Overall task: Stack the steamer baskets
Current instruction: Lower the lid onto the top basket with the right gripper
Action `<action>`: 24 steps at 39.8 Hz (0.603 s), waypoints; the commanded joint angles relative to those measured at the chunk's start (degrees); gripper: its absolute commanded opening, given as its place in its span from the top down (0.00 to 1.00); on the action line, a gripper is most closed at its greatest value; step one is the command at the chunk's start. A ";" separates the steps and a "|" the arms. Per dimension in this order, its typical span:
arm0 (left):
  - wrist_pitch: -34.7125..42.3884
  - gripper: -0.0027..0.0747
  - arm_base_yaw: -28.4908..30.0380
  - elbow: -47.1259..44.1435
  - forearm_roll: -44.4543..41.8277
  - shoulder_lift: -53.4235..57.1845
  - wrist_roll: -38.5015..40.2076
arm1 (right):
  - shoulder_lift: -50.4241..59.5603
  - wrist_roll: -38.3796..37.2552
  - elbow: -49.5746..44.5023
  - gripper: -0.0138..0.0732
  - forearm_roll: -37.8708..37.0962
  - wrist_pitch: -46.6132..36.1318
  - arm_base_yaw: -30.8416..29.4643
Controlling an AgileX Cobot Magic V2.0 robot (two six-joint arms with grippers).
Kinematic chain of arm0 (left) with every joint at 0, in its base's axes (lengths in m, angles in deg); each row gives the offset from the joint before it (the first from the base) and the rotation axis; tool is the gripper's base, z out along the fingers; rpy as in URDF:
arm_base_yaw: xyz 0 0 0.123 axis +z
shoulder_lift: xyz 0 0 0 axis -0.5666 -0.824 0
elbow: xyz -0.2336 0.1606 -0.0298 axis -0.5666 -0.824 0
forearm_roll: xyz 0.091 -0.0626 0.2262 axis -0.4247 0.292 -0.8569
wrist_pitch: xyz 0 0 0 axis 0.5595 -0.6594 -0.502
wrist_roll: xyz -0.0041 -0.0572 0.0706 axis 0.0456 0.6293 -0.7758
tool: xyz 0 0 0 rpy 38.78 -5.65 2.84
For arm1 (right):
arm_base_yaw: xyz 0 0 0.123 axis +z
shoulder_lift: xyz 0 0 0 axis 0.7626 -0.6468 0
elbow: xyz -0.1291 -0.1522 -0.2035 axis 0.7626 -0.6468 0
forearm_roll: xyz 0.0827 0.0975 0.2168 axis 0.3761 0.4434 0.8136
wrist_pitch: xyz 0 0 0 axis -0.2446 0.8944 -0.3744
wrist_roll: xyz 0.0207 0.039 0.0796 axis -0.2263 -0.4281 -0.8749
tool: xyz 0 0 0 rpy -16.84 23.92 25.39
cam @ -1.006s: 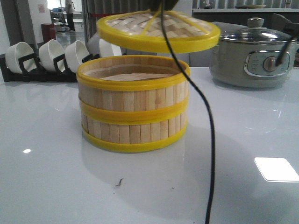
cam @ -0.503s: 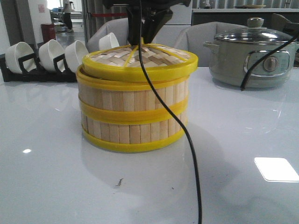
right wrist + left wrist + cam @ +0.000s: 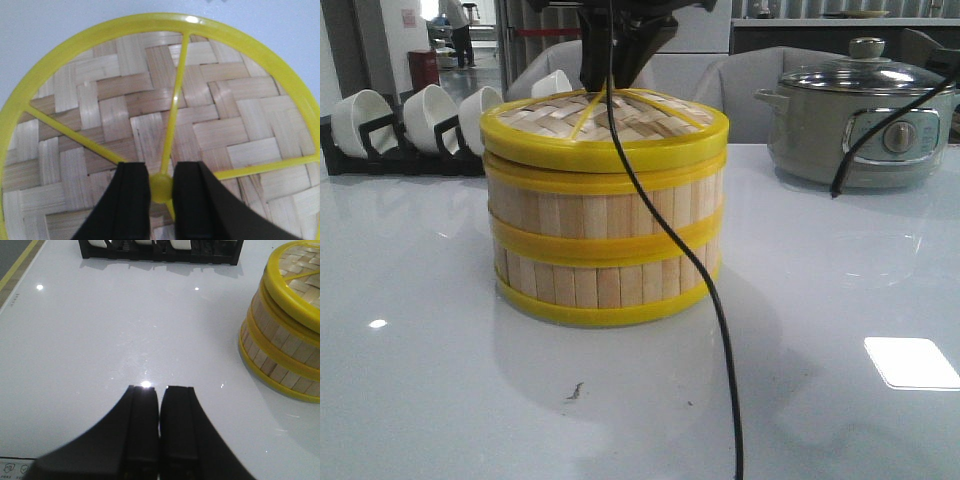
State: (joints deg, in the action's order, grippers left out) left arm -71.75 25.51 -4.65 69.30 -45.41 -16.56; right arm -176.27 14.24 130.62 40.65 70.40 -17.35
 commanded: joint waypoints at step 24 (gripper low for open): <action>4.87 0.86 -0.01 1.58 -0.08 -0.20 0.27 | 4.03 0.41 2.05 0.78 0.44 -2.54 0.21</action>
State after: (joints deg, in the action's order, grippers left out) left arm -71.75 25.51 -4.65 69.30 -45.41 -16.56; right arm -176.27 14.24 130.62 41.84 70.66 -16.97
